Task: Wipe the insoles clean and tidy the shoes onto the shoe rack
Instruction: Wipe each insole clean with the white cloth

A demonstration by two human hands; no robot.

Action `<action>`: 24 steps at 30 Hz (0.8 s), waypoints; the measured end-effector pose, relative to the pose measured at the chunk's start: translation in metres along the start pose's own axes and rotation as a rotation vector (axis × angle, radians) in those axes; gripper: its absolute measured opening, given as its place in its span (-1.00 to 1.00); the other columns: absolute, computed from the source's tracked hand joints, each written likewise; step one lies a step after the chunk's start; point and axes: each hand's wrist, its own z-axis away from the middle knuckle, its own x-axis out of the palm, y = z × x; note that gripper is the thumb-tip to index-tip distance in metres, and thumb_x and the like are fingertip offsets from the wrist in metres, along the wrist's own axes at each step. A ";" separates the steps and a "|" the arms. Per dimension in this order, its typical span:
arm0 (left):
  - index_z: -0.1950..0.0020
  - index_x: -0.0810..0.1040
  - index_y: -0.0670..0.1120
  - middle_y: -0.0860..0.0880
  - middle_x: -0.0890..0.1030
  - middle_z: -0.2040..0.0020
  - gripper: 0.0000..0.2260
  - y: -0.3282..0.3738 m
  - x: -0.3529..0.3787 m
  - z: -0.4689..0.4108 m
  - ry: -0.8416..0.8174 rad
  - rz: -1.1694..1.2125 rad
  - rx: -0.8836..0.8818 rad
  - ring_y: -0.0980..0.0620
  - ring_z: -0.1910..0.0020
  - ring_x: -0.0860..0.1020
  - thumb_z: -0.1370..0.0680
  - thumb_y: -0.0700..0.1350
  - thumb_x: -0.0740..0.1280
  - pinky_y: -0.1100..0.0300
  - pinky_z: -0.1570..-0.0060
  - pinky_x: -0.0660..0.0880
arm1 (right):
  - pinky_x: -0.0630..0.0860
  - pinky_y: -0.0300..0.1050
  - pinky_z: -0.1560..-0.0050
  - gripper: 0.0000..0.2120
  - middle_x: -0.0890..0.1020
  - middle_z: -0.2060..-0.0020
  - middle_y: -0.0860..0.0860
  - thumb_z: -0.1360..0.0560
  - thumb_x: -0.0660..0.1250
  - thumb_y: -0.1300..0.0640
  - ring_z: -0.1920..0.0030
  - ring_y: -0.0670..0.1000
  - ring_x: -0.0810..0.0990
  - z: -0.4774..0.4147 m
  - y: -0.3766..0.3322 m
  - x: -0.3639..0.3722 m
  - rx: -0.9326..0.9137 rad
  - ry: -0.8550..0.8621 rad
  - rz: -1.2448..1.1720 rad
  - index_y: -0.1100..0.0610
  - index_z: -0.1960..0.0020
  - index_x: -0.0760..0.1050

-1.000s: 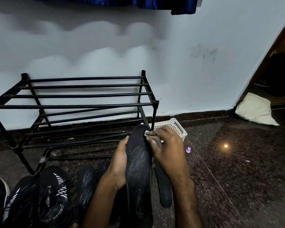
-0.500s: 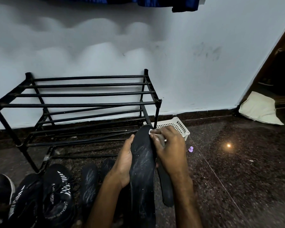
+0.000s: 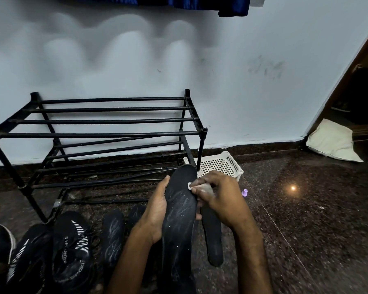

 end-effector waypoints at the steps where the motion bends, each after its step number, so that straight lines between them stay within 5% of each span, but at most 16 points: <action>1: -0.19 0.62 -0.26 -0.30 0.63 -0.02 -0.41 0.000 0.001 0.000 0.007 -0.016 0.002 -0.22 0.13 0.64 -0.64 0.21 0.06 -0.13 0.21 0.61 | 0.47 -0.40 0.02 -0.91 0.63 0.11 -0.14 -0.44 0.50 0.16 0.08 -0.24 0.57 0.000 0.001 -0.001 0.009 0.064 0.009 0.03 0.06 0.69; 4: -0.28 0.55 -0.30 -0.30 0.61 -0.05 -0.39 0.001 0.004 -0.001 0.001 -0.034 -0.002 -0.25 0.09 0.62 -0.64 0.20 0.05 -0.14 0.20 0.60 | 0.42 -0.51 0.01 -0.88 0.61 0.08 -0.12 -0.47 0.46 0.19 0.06 -0.26 0.55 -0.002 0.000 0.000 0.004 0.283 0.065 0.06 0.00 0.68; 10: -0.21 0.60 -0.26 -0.33 0.62 -0.01 -0.40 0.002 0.001 0.000 -0.017 -0.035 -0.005 -0.24 0.12 0.63 -0.64 0.22 0.05 -0.13 0.20 0.60 | 0.41 -0.50 0.07 -0.88 0.61 0.13 -0.15 -0.43 0.51 0.21 0.08 -0.26 0.56 0.001 0.001 -0.005 -0.045 0.053 -0.008 0.05 0.06 0.69; 15: -0.28 0.54 -0.29 -0.30 0.61 -0.05 -0.38 0.000 0.004 -0.001 -0.024 -0.059 -0.021 -0.26 0.08 0.62 -0.63 0.22 0.06 -0.12 0.20 0.60 | 0.49 -0.40 0.03 -0.87 0.58 0.11 -0.15 -0.46 0.46 0.20 0.08 -0.25 0.55 -0.004 0.000 -0.004 -0.036 0.224 0.088 0.03 0.02 0.68; 20: -0.16 0.63 -0.25 -0.30 0.64 0.03 -0.40 0.001 0.003 0.002 -0.029 -0.050 -0.026 -0.22 0.16 0.64 -0.63 0.21 0.05 -0.08 0.25 0.63 | 0.42 -0.39 0.12 -0.92 0.60 0.16 -0.16 -0.42 0.52 0.14 0.12 -0.25 0.55 0.000 0.004 -0.008 0.033 -0.054 0.014 0.01 0.10 0.69; 24: -0.18 0.62 -0.27 -0.29 0.61 -0.01 -0.39 -0.002 0.005 -0.002 -0.023 -0.046 -0.037 -0.24 0.11 0.62 -0.63 0.21 0.05 -0.11 0.22 0.60 | 0.48 -0.38 0.02 -0.88 0.60 0.11 -0.14 -0.46 0.47 0.17 0.09 -0.23 0.56 -0.003 0.002 -0.007 -0.001 0.194 0.106 0.02 0.03 0.68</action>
